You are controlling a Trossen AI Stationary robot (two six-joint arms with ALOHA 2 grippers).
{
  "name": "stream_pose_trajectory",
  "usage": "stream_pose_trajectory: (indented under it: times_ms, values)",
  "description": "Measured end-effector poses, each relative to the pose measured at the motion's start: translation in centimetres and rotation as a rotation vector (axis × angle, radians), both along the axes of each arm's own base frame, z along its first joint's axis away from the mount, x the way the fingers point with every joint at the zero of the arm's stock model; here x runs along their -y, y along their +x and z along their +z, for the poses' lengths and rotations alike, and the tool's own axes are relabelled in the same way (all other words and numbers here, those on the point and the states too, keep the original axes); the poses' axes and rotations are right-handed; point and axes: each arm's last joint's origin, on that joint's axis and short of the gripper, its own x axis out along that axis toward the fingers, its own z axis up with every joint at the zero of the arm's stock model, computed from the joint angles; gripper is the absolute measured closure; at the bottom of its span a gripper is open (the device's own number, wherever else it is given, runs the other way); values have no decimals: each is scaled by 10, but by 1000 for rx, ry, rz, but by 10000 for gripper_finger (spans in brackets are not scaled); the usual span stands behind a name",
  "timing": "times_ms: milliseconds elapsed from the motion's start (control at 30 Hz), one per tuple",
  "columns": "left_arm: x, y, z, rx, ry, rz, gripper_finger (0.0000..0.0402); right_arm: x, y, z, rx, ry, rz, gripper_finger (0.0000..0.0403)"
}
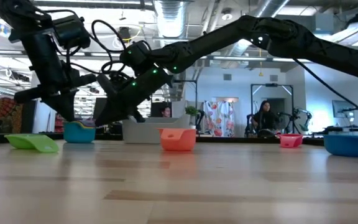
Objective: Nest measuring cups in basket
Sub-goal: Stack the navy blue measuring cup on the yellow measuring cup, then adjust the white bin
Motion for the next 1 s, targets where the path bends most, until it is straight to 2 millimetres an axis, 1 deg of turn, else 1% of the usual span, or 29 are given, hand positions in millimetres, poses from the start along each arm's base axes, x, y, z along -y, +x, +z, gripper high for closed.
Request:
stream_pose_trajectory:
  times_ms: [100,167,233,300,367,400,567,667,800,867,933,1000]
  values:
    - [-2,0,1,6,6,2,396,0,-3,5,-21,5,-5,394]
    - [-2,0,2,17,0,-8,396,1,-5,11,-33,-26,-44,397]
    - [0,-1,4,21,-16,-24,396,6,-12,22,-77,-45,-79,398]
    - [0,-1,9,38,-13,-30,396,11,-16,32,-81,-95,-122,397]
    - [2,-4,14,52,-8,-33,396,19,-25,43,-125,-118,-163,393]
    - [2,-4,17,62,2,-37,396,25,-28,45,-132,-127,-184,393]
    - [4,-9,30,92,63,-34,396,56,-48,40,-252,-98,-250,398]
    - [5,-11,33,106,81,-22,396,68,-54,39,-251,-31,-227,397]
    - [6,-13,34,116,81,-13,396,64,-58,30,-325,-30,-217,398]
    - [6,-13,34,126,74,-8,396,61,-57,29,-333,-43,-197,397]
    - [6,-13,35,139,71,-9,396,57,-56,43,-294,-62,-177,393]
    - [7,-14,36,139,70,-17,396,54,-61,60,-282,-70,-165,386]
